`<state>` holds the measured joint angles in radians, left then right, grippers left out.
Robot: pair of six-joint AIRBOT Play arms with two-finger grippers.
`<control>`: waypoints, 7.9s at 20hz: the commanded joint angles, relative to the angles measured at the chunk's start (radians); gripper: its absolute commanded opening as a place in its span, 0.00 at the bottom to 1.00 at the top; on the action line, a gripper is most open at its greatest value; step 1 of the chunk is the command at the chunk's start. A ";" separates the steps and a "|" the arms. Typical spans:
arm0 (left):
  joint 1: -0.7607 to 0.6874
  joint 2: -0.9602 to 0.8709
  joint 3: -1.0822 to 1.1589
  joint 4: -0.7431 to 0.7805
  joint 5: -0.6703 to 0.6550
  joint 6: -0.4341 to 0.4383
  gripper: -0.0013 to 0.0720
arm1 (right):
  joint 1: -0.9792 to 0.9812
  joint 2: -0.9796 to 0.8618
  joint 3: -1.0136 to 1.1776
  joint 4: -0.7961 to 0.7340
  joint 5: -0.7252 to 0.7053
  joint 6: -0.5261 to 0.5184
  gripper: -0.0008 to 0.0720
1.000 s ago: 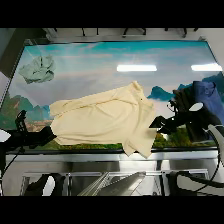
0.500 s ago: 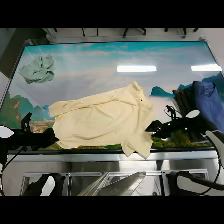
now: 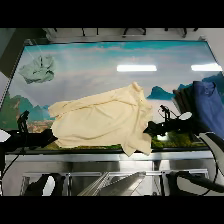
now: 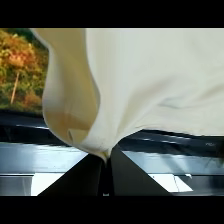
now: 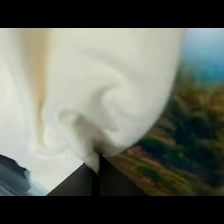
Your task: Fold the shirts.
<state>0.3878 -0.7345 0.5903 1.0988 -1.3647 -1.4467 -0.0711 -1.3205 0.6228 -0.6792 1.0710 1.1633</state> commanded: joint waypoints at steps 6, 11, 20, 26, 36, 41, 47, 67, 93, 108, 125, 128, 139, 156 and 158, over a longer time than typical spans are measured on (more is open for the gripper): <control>-0.001 0.167 0.294 -0.003 -0.032 -0.016 0.04 | -0.048 0.478 0.194 0.045 0.175 0.088 0.04; -0.019 0.124 0.718 -0.001 -0.086 -0.048 0.04 | -0.049 0.621 0.586 -0.069 0.177 0.168 0.04; -0.136 -0.263 1.785 0.001 -0.492 -0.160 0.04 | -0.050 0.583 1.352 -0.430 0.285 0.256 0.04; -0.136 -0.191 1.606 0.008 -0.490 -0.172 0.04 | -0.050 0.544 1.469 -0.509 0.353 0.281 0.04; -0.209 -0.434 1.025 0.058 -0.327 -0.049 0.04 | -0.049 0.207 0.984 -0.547 0.275 0.318 0.04; -0.333 -0.758 1.016 0.160 -0.109 0.045 0.04 | -0.043 -0.068 0.825 -0.315 -0.060 0.116 0.04; -0.372 -0.967 1.210 0.374 -0.065 0.005 0.04 | -0.027 -0.209 0.825 -0.146 -0.315 -0.012 0.04; -0.366 -0.971 0.898 0.234 -0.072 0.033 0.27 | -0.029 -0.338 0.830 -0.535 0.099 0.378 0.25; -0.156 -0.389 0.013 0.025 0.172 0.310 0.84 | 0.013 -0.074 0.839 -0.205 0.404 0.280 0.76; -0.201 -0.341 0.021 0.035 0.100 0.300 0.04 | 0.018 -0.074 0.838 -0.195 0.404 0.280 0.76; -0.047 -0.331 0.248 0.312 -0.222 -0.009 0.04 | -0.214 0.061 0.232 -0.373 0.418 0.186 0.76; -0.047 -0.315 0.253 0.313 -0.183 -0.014 0.04 | -0.217 0.078 0.053 -0.318 0.301 0.166 0.76; -0.047 -0.290 0.253 0.235 -0.164 -0.020 0.04 | 0.031 0.072 -0.143 -0.105 0.011 0.181 0.62; -0.047 -0.183 0.273 0.312 -0.232 -0.058 0.04 | 0.003 0.702 0.189 -0.433 0.383 0.429 0.03; -0.047 -0.300 0.367 0.313 -0.196 -0.057 0.04 | 0.006 0.531 0.259 -0.372 0.272 0.364 0.03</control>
<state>0.3405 -0.9150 0.8619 1.4113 -1.6012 -1.5036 -0.0681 -0.6548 0.7902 -1.1072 1.4605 1.5799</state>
